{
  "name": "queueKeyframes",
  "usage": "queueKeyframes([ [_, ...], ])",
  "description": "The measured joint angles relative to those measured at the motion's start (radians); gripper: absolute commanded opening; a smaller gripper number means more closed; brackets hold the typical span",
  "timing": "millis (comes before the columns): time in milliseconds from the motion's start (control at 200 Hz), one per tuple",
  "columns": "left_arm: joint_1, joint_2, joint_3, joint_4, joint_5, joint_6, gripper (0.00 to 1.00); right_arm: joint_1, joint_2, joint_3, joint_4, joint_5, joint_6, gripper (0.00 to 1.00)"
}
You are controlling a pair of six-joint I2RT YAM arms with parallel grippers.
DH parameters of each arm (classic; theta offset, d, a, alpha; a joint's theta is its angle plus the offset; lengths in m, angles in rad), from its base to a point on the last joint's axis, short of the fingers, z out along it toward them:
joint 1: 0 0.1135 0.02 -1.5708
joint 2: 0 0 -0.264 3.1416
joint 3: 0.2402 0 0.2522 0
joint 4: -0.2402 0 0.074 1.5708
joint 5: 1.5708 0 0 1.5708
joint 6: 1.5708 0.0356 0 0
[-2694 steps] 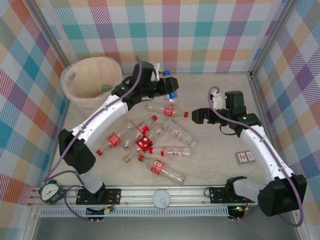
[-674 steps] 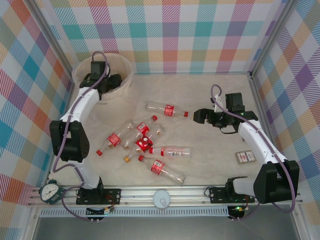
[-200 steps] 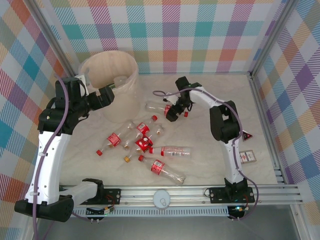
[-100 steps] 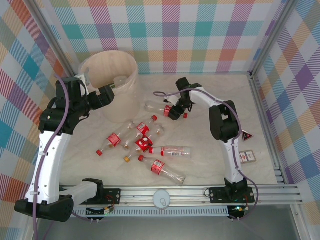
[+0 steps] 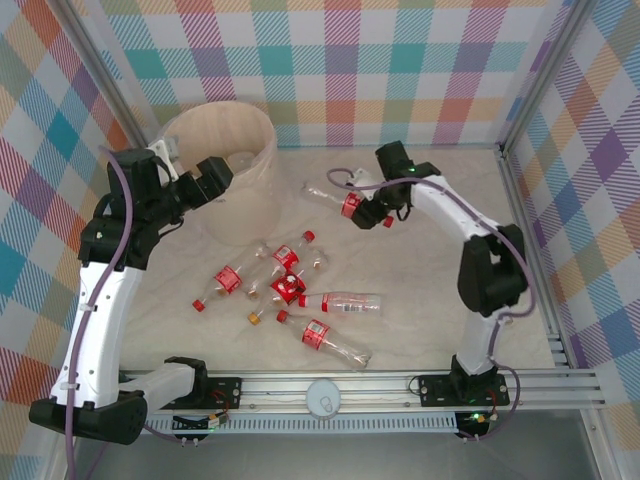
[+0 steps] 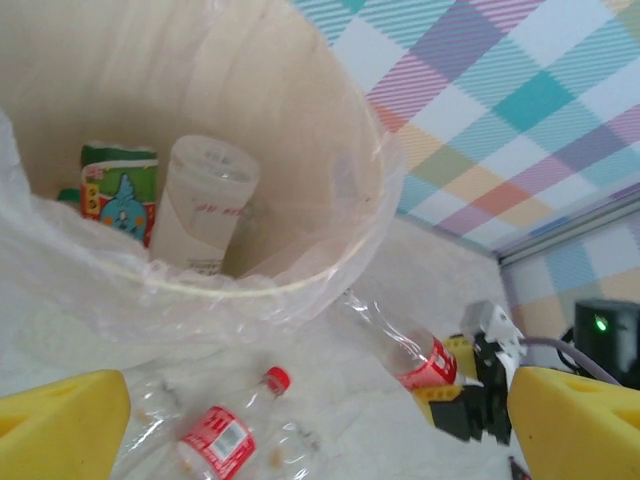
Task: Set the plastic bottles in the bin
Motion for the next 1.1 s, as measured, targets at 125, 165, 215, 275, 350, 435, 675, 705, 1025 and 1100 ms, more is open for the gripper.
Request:
queueKeyframes([
  [125,-0.044,-0.023,-0.037,0.093,-0.004,-0.084,0.95,-0.019,-0.135,-0.094,0.029,0.008,0.107,0.57],
  [165,-0.068,-0.022,-0.039,0.122,-0.009,-0.103,0.95,-0.024,-0.171,-0.123,0.041,0.011,0.147,0.57],
  [215,-0.100,-0.014,-0.039,0.158,-0.011,-0.122,0.95,-0.026,-0.218,-0.160,0.056,0.013,0.197,0.57],
  [275,-0.142,0.005,-0.039,0.203,-0.019,-0.138,0.94,-0.026,-0.279,-0.209,0.082,0.011,0.262,0.57],
  [350,-0.204,0.048,-0.039,0.268,-0.034,-0.162,0.94,-0.024,-0.353,-0.257,0.103,0.006,0.345,0.57],
  [435,-0.274,0.112,-0.039,0.347,-0.052,-0.187,0.94,-0.018,-0.430,-0.290,0.124,0.000,0.435,0.57],
  [675,-0.410,0.357,-0.025,0.570,-0.035,-0.269,0.95,0.026,-0.567,-0.388,0.208,-0.045,0.568,0.57],
  [705,-0.419,0.390,-0.020,0.595,-0.029,-0.283,0.96,0.034,-0.571,-0.396,0.214,-0.052,0.578,0.57],
  [1025,-0.485,0.546,0.019,0.674,0.017,-0.347,0.91,0.077,-0.578,-0.426,0.285,-0.087,0.619,0.57],
  [1100,-0.497,0.546,0.025,0.682,0.021,-0.355,0.81,0.082,-0.574,-0.426,0.294,-0.091,0.619,0.57],
])
